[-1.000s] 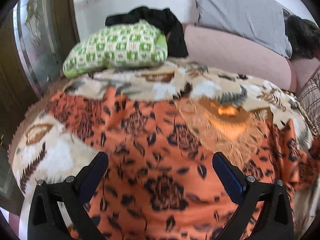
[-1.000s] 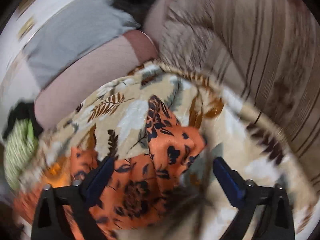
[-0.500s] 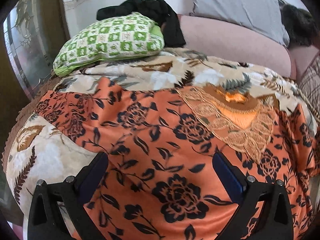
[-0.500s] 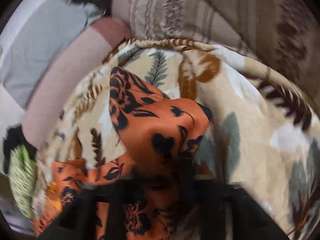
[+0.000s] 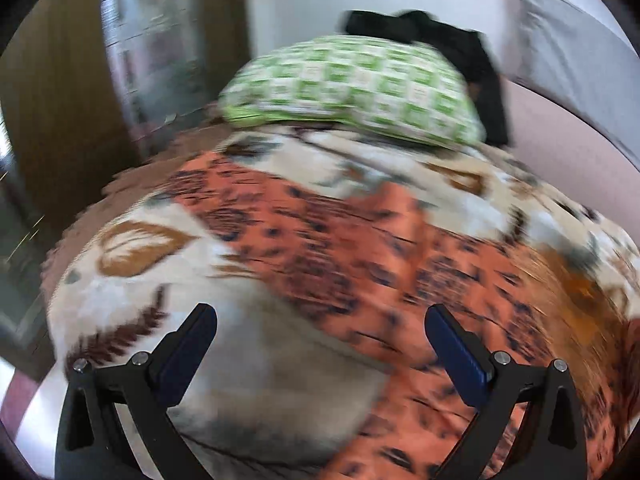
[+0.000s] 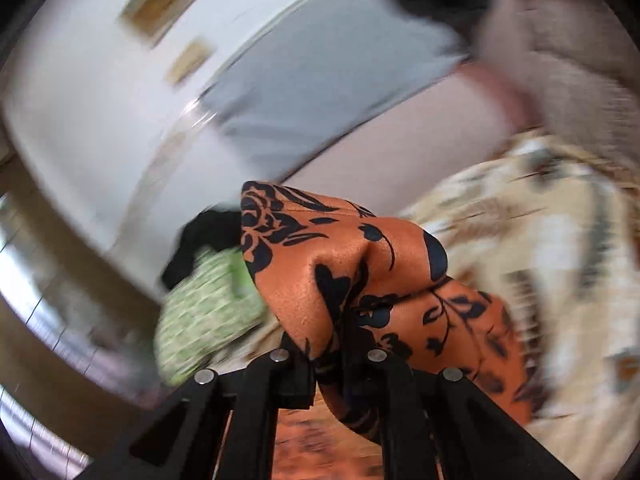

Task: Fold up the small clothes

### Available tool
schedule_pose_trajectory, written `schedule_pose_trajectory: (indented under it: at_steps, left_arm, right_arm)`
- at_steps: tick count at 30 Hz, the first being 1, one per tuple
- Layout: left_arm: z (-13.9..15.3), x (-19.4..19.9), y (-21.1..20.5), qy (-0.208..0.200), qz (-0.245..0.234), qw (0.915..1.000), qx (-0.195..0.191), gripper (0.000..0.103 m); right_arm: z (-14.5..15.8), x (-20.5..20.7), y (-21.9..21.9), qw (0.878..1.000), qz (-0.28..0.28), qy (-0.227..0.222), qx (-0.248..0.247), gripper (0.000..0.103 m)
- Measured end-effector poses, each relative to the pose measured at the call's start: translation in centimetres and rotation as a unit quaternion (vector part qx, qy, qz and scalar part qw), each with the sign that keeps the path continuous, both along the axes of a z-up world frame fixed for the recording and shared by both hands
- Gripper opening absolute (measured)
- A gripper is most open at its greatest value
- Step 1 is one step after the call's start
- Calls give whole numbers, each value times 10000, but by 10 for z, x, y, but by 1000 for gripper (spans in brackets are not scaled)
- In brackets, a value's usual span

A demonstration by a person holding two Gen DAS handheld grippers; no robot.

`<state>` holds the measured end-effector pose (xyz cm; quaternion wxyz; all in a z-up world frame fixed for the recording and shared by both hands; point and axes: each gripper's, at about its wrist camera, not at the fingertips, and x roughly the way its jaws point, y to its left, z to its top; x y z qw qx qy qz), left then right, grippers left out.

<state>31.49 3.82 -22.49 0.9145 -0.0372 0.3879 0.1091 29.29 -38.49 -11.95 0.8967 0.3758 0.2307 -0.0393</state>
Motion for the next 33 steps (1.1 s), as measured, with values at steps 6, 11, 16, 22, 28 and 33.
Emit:
schedule_pose_trajectory:
  at_steps: [6, 11, 16, 22, 28, 33]
  left_arm:
    - [-9, 11, 61, 163, 926, 9954, -184, 103]
    - [-12, 14, 86, 288, 1322, 9902, -349, 103]
    - [-9, 16, 90, 294, 1433, 9885, -386, 103]
    - [-15, 18, 101, 497, 1549, 9841, -710, 103]
    - [-16, 16, 107, 483, 1644, 9822, -765, 103]
    - [-22, 19, 113, 607, 1678, 9799, -892, 103]
  right_arm:
    - [-51, 89, 128, 9937, 959, 559, -155, 13]
    - [-150, 141, 204, 9712, 1591, 1653, -649, 29]
    - [-187, 136, 235, 9579, 2198, 1623, -878, 57]
    - [-169, 107, 230, 9428, 3059, 1240, -458, 87]
    - [-151, 71, 224, 9385, 3223, 1185, -358, 87]
    - [-147, 54, 186, 9673, 2132, 1329, -340, 87]
